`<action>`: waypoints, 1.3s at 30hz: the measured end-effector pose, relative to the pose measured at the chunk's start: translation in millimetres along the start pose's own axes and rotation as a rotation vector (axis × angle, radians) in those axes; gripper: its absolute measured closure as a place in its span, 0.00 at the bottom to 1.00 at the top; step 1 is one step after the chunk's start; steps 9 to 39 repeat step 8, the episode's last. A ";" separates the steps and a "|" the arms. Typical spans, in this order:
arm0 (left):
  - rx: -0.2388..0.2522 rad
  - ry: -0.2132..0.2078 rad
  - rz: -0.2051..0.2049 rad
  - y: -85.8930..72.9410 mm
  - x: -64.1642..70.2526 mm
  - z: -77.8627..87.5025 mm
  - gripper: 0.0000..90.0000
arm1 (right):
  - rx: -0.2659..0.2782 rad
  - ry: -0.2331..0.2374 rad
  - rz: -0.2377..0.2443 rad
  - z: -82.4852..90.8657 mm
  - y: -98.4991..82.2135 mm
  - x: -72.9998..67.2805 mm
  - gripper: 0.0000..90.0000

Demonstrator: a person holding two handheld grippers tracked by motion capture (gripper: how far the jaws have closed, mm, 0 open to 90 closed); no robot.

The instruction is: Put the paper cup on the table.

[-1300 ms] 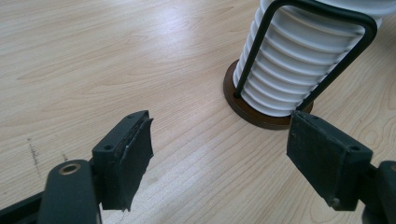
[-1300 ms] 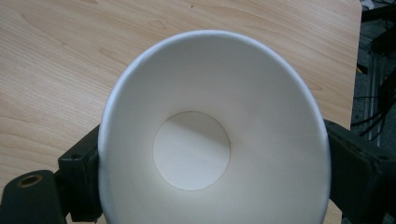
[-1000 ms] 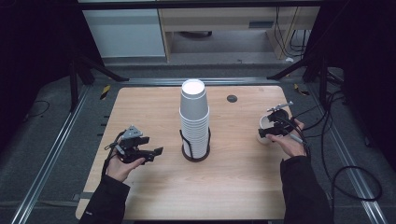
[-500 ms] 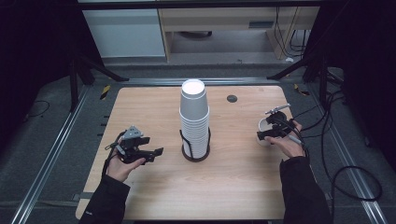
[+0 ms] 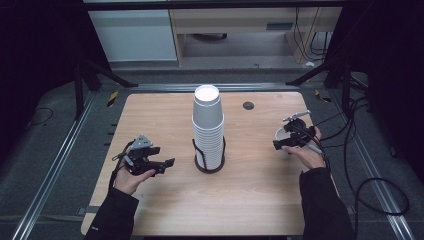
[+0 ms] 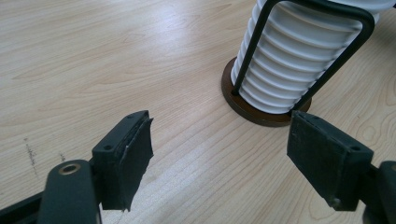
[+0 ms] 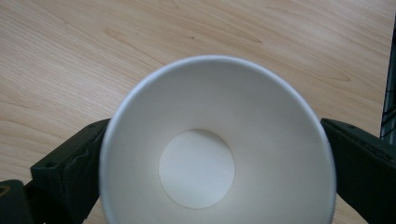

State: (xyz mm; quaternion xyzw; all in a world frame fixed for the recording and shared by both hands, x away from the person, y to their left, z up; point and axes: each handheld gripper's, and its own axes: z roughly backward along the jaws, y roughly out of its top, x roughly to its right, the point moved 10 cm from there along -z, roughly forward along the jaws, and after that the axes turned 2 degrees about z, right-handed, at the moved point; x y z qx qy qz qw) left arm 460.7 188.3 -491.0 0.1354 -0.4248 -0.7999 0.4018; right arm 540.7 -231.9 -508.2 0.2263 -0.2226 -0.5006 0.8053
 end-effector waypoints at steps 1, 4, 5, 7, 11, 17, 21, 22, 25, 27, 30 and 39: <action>0.000 0.000 0.000 0.1 0.0 0.2 0.24 | 0.007 0.001 -0.003 2.0 1.7 -0.4 0.01; 0.001 0.002 0.002 0.1 -1.0 0.6 0.24 | 0.023 -0.004 0.003 10.0 6.1 -0.7 0.01; 0.000 0.003 0.003 0.0 -1.3 0.6 0.23 | 0.040 -0.007 0.005 14.1 8.6 -1.4 0.01; -0.001 0.005 0.002 -0.6 -2.1 0.7 0.23 | 0.075 -0.002 0.003 21.8 12.4 -3.8 0.01; -0.002 0.007 0.003 -0.8 -2.6 0.8 0.23 | 0.085 -0.002 0.007 24.9 13.2 -4.5 0.01; -0.002 0.007 0.003 -0.8 -2.6 0.8 0.23 | 0.085 -0.002 0.007 24.9 13.2 -4.5 0.01; -0.002 0.007 0.003 -0.8 -2.6 0.8 0.23 | 0.085 -0.002 0.007 24.9 13.2 -4.5 0.01; -0.002 0.007 0.003 -0.8 -2.6 0.8 0.23 | 0.085 -0.002 0.007 24.9 13.2 -4.5 0.01; -0.002 0.007 0.003 -0.8 -2.6 0.8 0.23 | 0.085 -0.002 0.007 24.9 13.2 -4.5 0.01; -0.002 0.007 0.003 -0.8 -2.6 0.8 0.23 | 0.085 -0.002 0.007 24.9 13.2 -4.5 0.01; -0.002 0.007 0.003 -0.8 -2.6 0.8 0.23 | 0.085 -0.002 0.007 24.9 13.2 -4.5 0.01; -0.002 0.007 0.003 -0.8 -2.6 0.8 0.23 | 0.085 -0.002 0.007 24.9 13.2 -4.5 0.01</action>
